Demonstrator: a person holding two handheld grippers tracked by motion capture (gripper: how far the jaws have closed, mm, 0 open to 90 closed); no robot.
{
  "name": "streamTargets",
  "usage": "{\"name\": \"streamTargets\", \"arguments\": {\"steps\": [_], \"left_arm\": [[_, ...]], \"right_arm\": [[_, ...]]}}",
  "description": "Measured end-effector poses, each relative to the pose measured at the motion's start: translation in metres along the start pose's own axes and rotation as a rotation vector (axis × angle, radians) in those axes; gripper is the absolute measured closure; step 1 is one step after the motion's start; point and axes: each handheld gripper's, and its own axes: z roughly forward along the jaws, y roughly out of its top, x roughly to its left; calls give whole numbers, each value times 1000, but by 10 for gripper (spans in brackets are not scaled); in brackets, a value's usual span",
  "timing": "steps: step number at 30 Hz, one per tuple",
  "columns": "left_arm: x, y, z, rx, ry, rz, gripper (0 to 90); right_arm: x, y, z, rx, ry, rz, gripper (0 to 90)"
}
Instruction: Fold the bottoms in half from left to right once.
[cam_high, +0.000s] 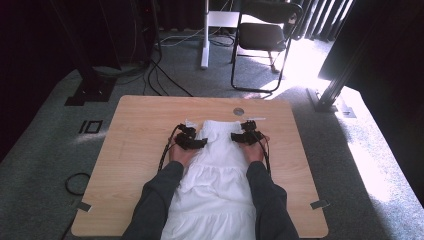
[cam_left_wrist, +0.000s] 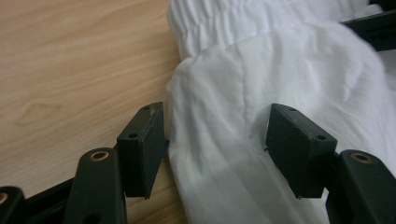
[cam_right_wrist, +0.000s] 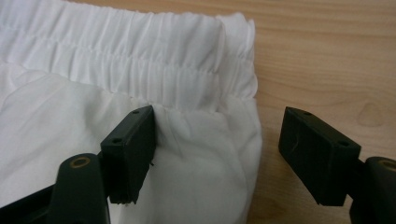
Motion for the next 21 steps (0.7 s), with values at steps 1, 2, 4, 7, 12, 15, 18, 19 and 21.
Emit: {"name": "streamTargets", "arguments": {"steps": [1, 2, 4, 7, 12, 15, 18, 19, 21], "left_arm": [[0, 0, 0, -1, 1, -6, 360], [1, 0, 1, -4, 4, -10, 349], [1, 1, 2, -3, 18, 7, 317], [0, 3, 4, 8, 19, 12, 285], [-6, 5, 6, 31, 30, 49, 270], [-12, 6, 6, 48, 41, 88, 288], [-13, 8, 4, 68, -12, 89, 435], [-13, 8, 3, 73, -21, 87, 468], [-12, 8, 2, 78, -45, 83, 572]], "right_arm": [[0, 0, 0, 0, -4, -6, 265], [1, -1, 0, 0, -7, -12, 286], [3, -1, -1, -2, -3, -38, 376], [6, -3, -2, -5, -1, -51, 453], [12, -4, -3, 3, -39, -86, 545], [14, -4, -4, 4, -38, -92, 589], [14, -6, -5, -3, -32, -84, 639], [14, -7, -5, -10, -30, -82, 651], [14, -10, -6, -21, -27, -80, 683]]}}
